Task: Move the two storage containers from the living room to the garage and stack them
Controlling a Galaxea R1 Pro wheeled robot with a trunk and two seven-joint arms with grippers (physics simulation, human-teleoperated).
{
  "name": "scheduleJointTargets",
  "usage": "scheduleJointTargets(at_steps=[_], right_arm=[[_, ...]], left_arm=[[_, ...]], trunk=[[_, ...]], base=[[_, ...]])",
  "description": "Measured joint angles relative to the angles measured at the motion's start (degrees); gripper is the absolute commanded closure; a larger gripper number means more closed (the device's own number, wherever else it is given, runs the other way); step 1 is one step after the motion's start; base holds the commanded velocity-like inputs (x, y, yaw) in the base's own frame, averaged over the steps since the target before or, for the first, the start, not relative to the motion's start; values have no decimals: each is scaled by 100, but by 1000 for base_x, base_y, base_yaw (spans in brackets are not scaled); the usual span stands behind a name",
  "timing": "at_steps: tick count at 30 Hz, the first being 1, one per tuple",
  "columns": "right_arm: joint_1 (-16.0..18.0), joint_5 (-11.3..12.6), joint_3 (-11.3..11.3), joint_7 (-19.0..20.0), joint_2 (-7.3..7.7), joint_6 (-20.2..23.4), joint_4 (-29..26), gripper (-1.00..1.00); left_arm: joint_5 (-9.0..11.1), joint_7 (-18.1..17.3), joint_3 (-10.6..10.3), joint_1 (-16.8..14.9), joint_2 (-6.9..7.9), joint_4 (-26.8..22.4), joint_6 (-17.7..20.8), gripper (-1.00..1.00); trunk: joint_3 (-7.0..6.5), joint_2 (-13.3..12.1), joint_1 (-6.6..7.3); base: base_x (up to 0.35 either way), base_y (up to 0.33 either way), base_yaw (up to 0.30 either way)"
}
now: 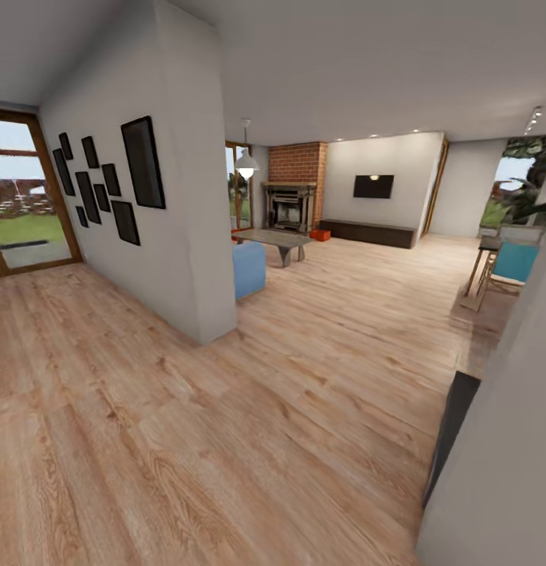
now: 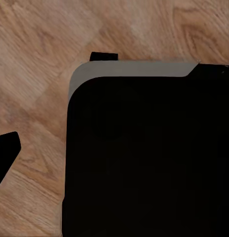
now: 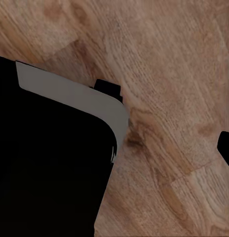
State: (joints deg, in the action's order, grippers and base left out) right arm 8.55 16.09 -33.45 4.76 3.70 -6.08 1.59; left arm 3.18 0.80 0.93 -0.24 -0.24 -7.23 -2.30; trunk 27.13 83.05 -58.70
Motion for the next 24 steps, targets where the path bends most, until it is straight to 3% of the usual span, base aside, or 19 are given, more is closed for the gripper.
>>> scheduleJointTargets(at_steps=[24], right_arm=[[0,0,0,1,4,-1,0,-100]], left_arm=[[0,0,-2,0,0,0,1,-100]], trunk=[[0,0,0]], base=[[321,0,12]])
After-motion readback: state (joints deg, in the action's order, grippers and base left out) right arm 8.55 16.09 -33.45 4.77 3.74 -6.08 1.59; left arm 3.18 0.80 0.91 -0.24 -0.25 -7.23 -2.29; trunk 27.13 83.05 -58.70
